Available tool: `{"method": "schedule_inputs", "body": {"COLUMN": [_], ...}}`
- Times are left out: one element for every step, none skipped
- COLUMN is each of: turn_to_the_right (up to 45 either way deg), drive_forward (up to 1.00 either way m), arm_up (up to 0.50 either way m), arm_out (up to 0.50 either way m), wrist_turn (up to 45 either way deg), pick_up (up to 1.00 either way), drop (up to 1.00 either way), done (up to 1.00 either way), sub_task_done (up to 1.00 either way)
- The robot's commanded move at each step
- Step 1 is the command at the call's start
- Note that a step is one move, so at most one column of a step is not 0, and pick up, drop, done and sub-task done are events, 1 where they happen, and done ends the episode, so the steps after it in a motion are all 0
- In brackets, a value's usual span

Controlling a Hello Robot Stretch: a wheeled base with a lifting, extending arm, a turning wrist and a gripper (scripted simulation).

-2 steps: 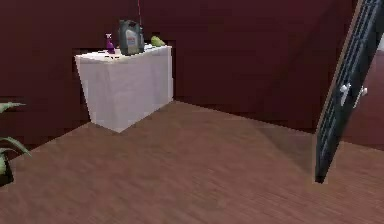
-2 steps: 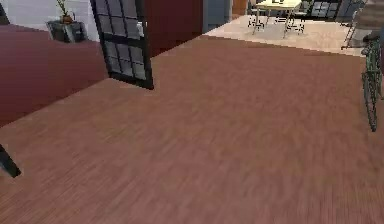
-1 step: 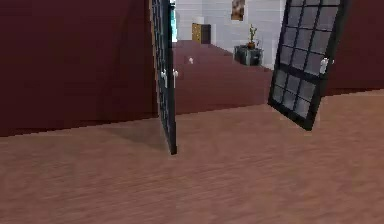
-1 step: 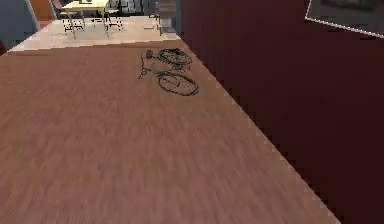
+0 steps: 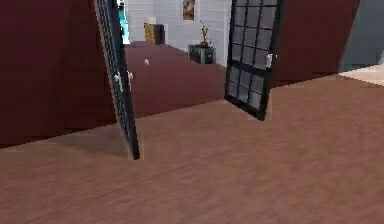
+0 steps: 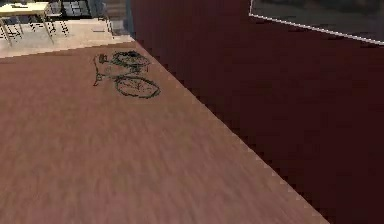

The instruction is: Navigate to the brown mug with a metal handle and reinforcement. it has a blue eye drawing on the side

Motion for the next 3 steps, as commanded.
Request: {"method": "schedule_inputs", "body": {"turn_to_the_right": [0.0,0.0,-3.0], "drive_forward": [1.0,0.9,0.0], "arm_up": [0.0,0.0,0.0], "arm_out": [0.0,0.0,0.0], "wrist_turn": [0.0,0.0,0.0], "pick_up": [0.0,0.0,0.0], "drop": [0.0,0.0,0.0], "done": [0.0,0.0,0.0], "sub_task_done": [0.0,0.0,0.0]}}
